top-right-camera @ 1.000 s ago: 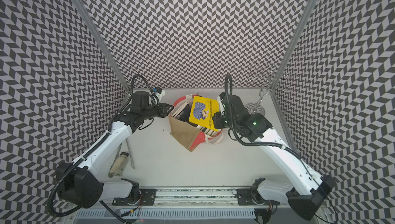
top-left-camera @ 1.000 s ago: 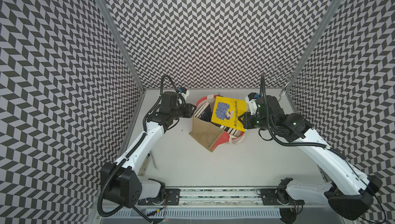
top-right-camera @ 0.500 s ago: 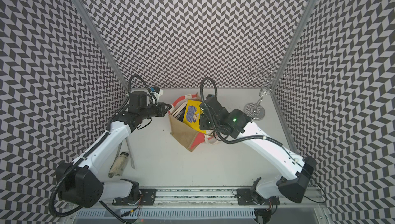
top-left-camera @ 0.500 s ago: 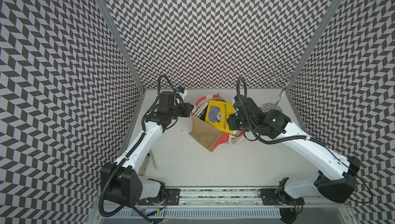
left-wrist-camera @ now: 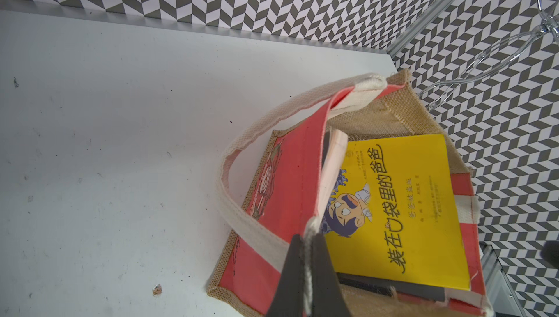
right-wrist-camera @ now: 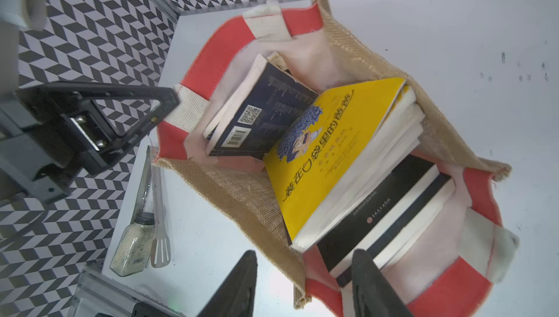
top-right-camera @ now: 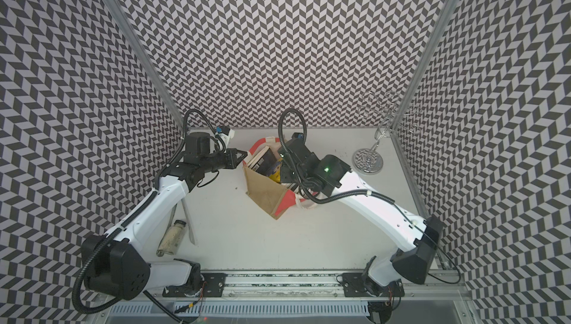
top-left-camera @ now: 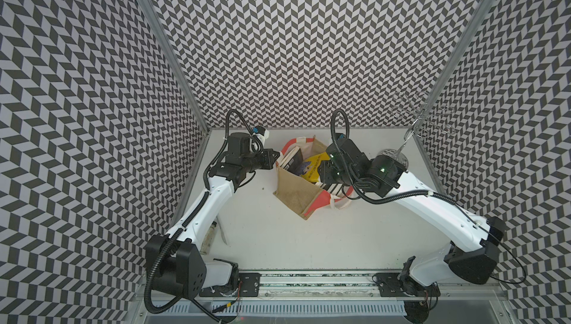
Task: Put the books into the canvas bag
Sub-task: Place the book in the canvas bag, then adjust the canvas bag at the center of the board.
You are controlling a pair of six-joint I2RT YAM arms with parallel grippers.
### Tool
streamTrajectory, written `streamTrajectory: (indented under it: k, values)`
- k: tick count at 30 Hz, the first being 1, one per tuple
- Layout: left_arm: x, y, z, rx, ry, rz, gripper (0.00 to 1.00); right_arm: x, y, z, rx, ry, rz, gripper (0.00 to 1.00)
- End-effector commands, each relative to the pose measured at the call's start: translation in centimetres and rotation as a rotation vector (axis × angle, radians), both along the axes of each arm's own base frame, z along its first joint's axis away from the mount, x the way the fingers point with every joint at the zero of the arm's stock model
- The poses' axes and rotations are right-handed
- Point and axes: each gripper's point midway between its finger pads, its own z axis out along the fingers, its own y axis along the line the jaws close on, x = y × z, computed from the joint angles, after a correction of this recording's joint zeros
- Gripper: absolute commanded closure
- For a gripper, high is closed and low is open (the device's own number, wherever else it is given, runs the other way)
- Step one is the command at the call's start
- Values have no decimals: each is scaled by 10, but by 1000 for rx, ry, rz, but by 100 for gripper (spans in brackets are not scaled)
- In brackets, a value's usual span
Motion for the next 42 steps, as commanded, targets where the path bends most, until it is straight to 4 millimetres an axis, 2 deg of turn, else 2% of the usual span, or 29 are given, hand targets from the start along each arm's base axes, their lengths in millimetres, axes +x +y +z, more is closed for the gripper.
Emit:
streamTrajectory:
  k: [1,3,5,11,15,17,22,27,31,34,38,40,42]
  values:
    - [4,2,8,-7,-41,0,100,20,10,30,15,-110,-19,43]
    - [5,1,6,-7,-35,-1,100,23,-8,36,-28,-134,-95,32]
    - [6,0,4,-8,-27,-3,100,25,-34,31,-70,-147,-162,18]
    - [7,1,3,-8,-26,3,100,23,-109,-12,35,-78,-258,16]
    - [8,1,2,-7,-26,5,100,10,-140,-36,100,-61,-307,15]
    - [8,1,2,-9,-24,6,100,3,-142,-46,138,-57,-298,15]
    - [10,3,-2,-2,-22,21,100,-12,-133,-56,259,-88,-236,13]
    - [13,5,-5,8,-12,32,100,-13,-128,-71,234,-63,-195,12]
    - [15,3,-5,-5,-13,32,79,-7,-120,-77,229,-65,-165,12]
    - [17,2,-7,-5,-4,28,66,-4,-117,-77,225,-67,-152,11]
    - [17,4,-10,13,1,35,43,-4,-116,-73,224,-70,-145,11]
    - [17,5,-6,17,-26,42,37,-6,-118,-72,225,-78,-146,11]
    - [17,7,-2,26,-33,45,36,-8,-120,-68,228,-98,-142,11]
